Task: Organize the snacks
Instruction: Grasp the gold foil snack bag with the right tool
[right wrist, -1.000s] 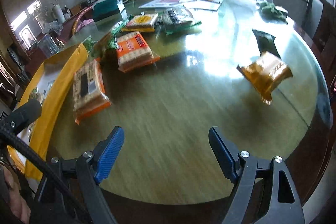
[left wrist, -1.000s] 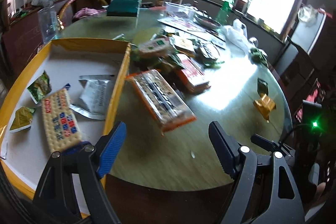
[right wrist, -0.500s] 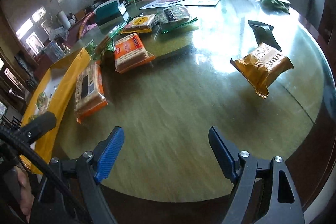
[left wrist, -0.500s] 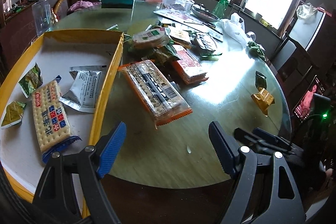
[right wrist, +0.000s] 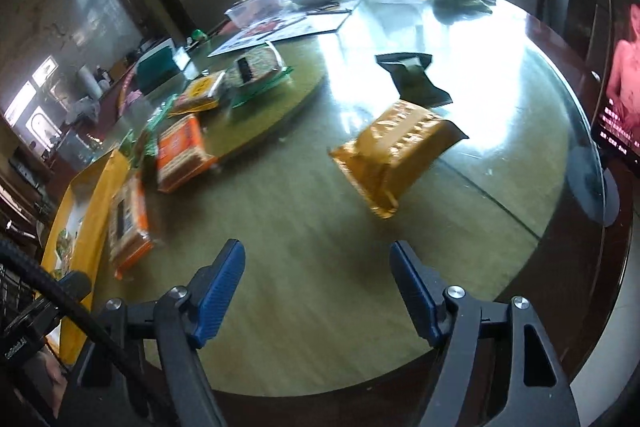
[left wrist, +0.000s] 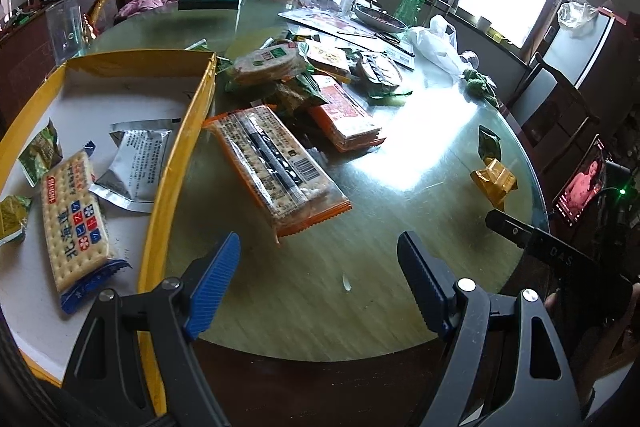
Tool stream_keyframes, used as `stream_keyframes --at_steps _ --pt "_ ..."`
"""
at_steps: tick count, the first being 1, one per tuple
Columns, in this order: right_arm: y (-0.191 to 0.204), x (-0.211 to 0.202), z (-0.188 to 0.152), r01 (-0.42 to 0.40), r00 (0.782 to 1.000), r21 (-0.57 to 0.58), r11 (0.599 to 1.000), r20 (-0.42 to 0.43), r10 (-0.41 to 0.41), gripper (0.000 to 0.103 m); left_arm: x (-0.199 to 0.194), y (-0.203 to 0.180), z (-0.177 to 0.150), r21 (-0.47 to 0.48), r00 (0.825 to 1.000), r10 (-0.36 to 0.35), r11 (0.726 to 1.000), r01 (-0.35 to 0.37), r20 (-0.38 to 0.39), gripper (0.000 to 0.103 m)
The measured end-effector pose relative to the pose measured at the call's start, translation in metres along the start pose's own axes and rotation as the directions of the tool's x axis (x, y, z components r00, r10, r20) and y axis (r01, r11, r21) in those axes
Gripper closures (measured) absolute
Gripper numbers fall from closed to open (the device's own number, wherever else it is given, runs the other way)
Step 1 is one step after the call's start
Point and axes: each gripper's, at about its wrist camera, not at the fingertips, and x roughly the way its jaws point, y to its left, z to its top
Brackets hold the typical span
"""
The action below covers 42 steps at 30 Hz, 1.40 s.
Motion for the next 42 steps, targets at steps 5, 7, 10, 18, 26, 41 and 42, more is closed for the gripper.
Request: stream_keyframes --at_steps 5,7,10,18,26,41,42 --pt "-0.013 0.003 0.008 0.025 1.0 0.046 0.999 0.002 -0.025 0.028 0.002 -0.003 -0.001 0.014 1.0 -0.001 1.0 0.001 -0.007 0.022" --pt "-0.02 0.006 0.013 0.026 1.0 0.081 0.996 -0.002 -0.026 0.028 0.004 -0.005 -0.002 0.019 1.0 0.002 1.0 -0.002 -0.01 0.022" --pt "-0.025 0.014 0.021 0.023 1.0 0.118 0.993 -0.014 -0.022 0.028 0.004 -0.004 -0.002 0.019 1.0 0.005 1.0 -0.005 -0.013 0.022" --pt "-0.028 0.026 0.039 0.014 1.0 0.159 0.987 -0.013 -0.012 0.028 0.005 0.007 0.0 -0.003 1.0 0.027 1.0 -0.027 -0.009 0.022" --pt "-0.029 0.043 0.061 0.0 1.0 0.19 0.982 -0.022 0.004 0.028 0.005 0.014 -0.002 -0.007 0.999 0.04 0.999 -0.04 -0.02 0.022" --pt "0.001 0.054 0.06 0.062 0.997 0.041 0.997 -0.055 -0.06 0.062 0.004 0.029 0.006 -0.059 0.999 0.039 0.997 -0.04 -0.02 0.022" --pt "0.001 0.054 0.06 0.04 0.997 0.047 0.998 -0.06 -0.038 0.061 0.005 0.029 0.006 -0.06 0.999 0.041 0.997 -0.042 -0.02 0.022"
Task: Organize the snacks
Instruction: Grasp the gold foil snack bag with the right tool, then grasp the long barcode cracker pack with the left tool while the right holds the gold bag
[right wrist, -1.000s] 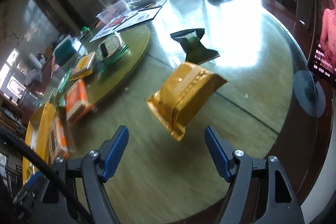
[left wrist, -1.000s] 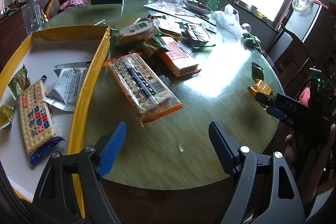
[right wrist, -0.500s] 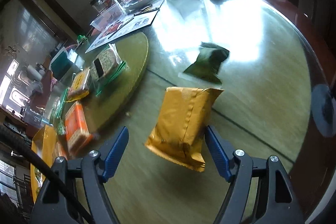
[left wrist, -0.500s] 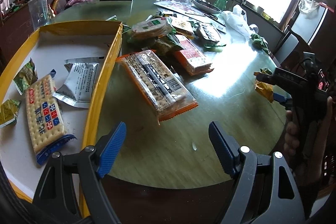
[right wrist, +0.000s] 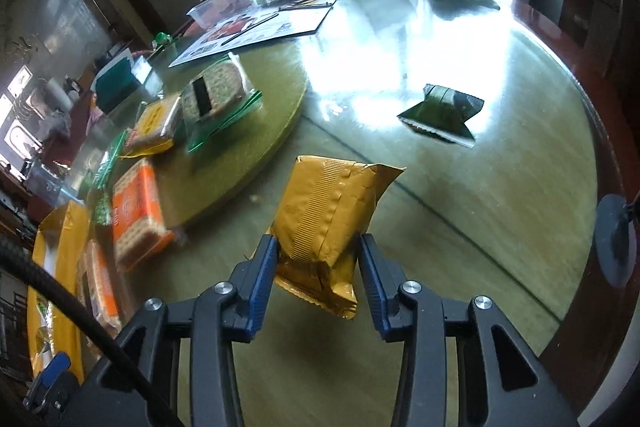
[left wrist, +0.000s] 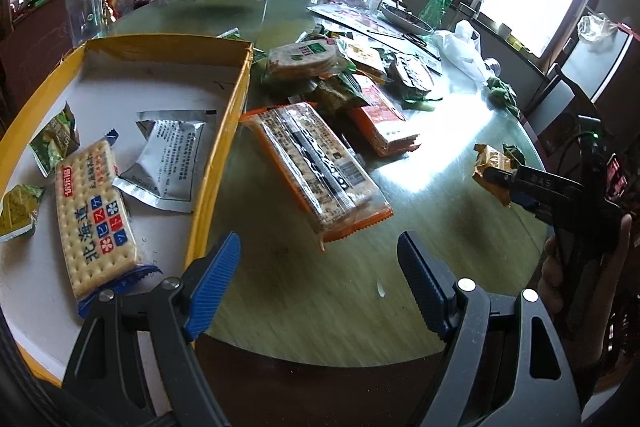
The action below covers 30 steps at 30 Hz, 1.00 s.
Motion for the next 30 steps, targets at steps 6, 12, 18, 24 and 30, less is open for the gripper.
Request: stream_keyframes --at_steps 6,12,18,24,30 --pt "-0.005 0.005 0.009 -0.143 0.988 0.06 0.988 -0.052 0.146 0.035 0.007 -0.004 0.012 0.002 1.0 0.012 1.0 -0.012 0.0 0.022" --pt "0.006 0.015 0.021 -0.098 0.994 0.034 0.995 -0.042 0.099 0.038 0.018 -0.005 0.022 -0.015 0.999 0.028 0.999 -0.029 -0.022 0.022" --pt "0.02 0.01 0.004 -0.052 0.998 -0.048 0.997 -0.029 0.051 0.061 0.024 -0.018 0.028 -0.008 0.999 0.017 1.0 -0.017 -0.05 0.022" --pt "0.035 0.001 -0.021 -0.055 0.998 -0.103 0.993 -0.013 0.054 0.061 0.052 -0.027 0.035 0.018 0.987 0.098 0.995 -0.097 -0.125 0.022" --pt "0.04 -0.005 -0.035 -0.071 0.997 -0.131 0.989 -0.01 0.07 0.061 0.069 -0.029 0.043 0.036 0.974 0.203 0.979 -0.201 -0.099 0.018"
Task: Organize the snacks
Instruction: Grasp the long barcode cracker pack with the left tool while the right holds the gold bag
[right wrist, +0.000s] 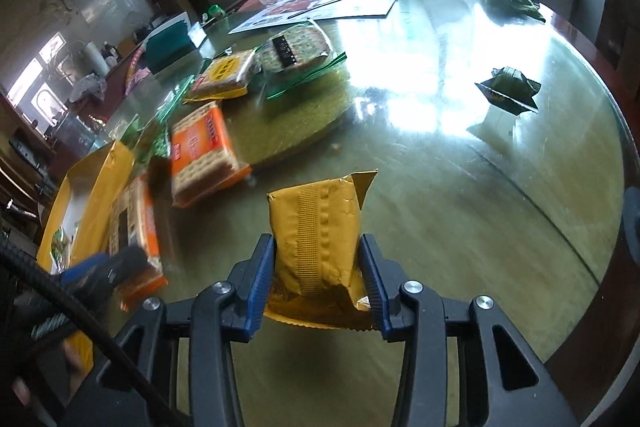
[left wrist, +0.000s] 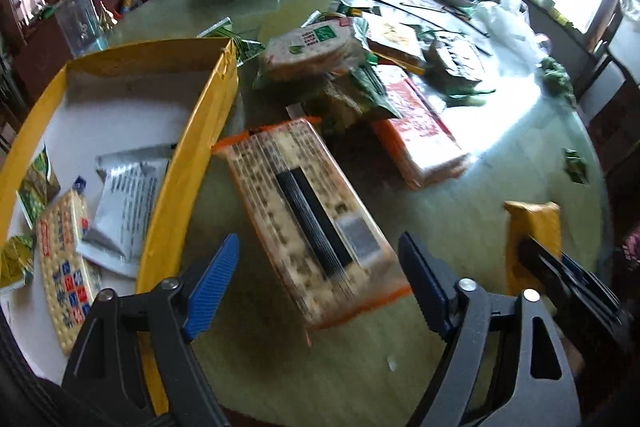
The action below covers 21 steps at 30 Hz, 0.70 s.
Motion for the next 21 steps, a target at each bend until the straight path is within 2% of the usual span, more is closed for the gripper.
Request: stream_keyframes --at_steps 2,5,6,11,14,17,21 --pt "0.001 -0.001 -0.001 0.001 1.0 -0.002 1.0 0.002 -0.001 0.061 0.007 -0.004 0.002 0.031 0.999 0.043 0.999 -0.043 0.002 0.017" --pt "0.002 -0.001 -0.003 -0.001 1.0 -0.003 1.0 0.003 0.001 0.061 0.008 -0.009 -0.001 0.074 0.998 0.067 0.995 -0.068 0.011 0.018" --pt "0.002 -0.001 -0.003 -0.002 1.0 -0.005 1.0 0.002 0.002 0.061 0.008 -0.01 -0.002 0.087 0.998 0.068 0.994 -0.069 0.018 0.023" --pt "0.003 -0.001 -0.004 0.002 1.0 -0.007 1.0 0.005 -0.002 0.06 0.003 -0.009 -0.012 0.117 0.999 0.04 0.992 -0.044 0.036 0.03" --pt "0.004 -0.002 -0.006 0.002 1.0 -0.007 1.0 0.01 -0.002 0.06 -0.004 -0.009 -0.022 0.15 0.999 0.0 0.989 -0.005 0.034 0.033" --pt "0.005 -0.002 -0.007 0.005 1.0 -0.012 1.0 0.014 -0.005 0.06 -0.015 -0.014 -0.041 0.226 0.999 -0.012 0.974 0.002 0.044 0.034" --pt "0.007 -0.002 -0.008 0.014 1.0 -0.023 1.0 0.02 -0.013 0.06 -0.03 -0.022 -0.069 0.307 1.0 -0.026 0.952 0.02 0.017 0.034"
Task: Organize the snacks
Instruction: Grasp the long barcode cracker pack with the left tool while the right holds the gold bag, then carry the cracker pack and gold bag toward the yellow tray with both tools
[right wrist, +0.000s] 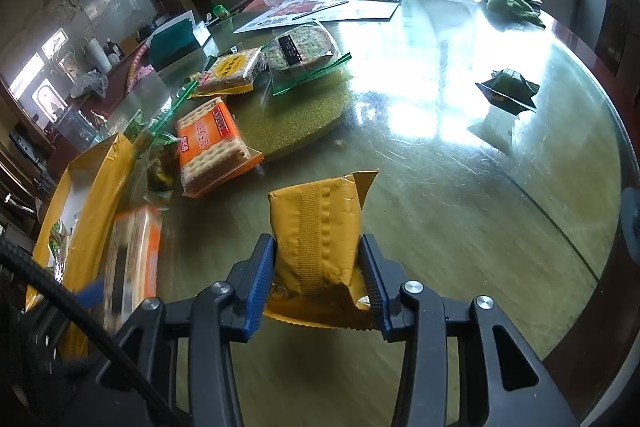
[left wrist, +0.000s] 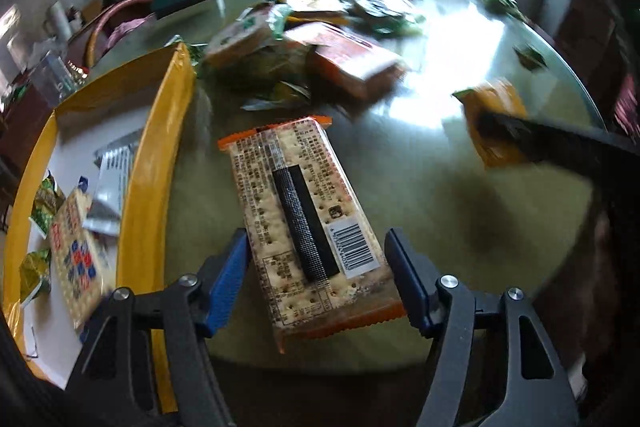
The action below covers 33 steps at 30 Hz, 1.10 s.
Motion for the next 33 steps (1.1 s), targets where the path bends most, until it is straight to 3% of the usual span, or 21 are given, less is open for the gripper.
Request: stream_keyframes --at_steps 4,11,13,15,22,33 --pt "0.004 -0.001 -0.002 0.017 1.0 -0.016 1.0 0.006 -0.017 0.06 -0.002 -0.007 -0.001 0.035 1.0 0.013 0.999 -0.012 -0.005 0.031" --pt "0.006 -0.003 -0.006 0.012 1.0 -0.03 0.999 0.002 -0.012 0.059 0.007 0.001 0.009 -0.02 1.0 0.012 1.0 -0.012 0.011 0.027" --pt "0.007 -0.004 -0.008 0.013 1.0 -0.034 0.999 0.004 -0.013 0.059 0.007 0.001 0.008 -0.025 1.0 0.004 1.0 -0.004 0.019 0.03" --pt "0.008 -0.004 -0.009 0.014 1.0 -0.04 0.999 0.008 -0.014 0.059 0.005 -0.001 0.007 -0.012 1.0 0.005 1.0 -0.005 0.031 0.04" --pt "0.009 -0.007 -0.013 -0.015 1.0 -0.039 0.999 0.011 0.015 0.061 -0.005 0.002 0.0 -0.036 0.995 -0.092 0.995 0.094 0.048 0.044" --pt "0.017 -0.01 -0.019 -0.085 0.996 -0.014 0.996 0.012 0.085 0.064 -0.023 0.012 0.0 -0.086 0.983 -0.155 0.983 0.163 0.095 0.045"
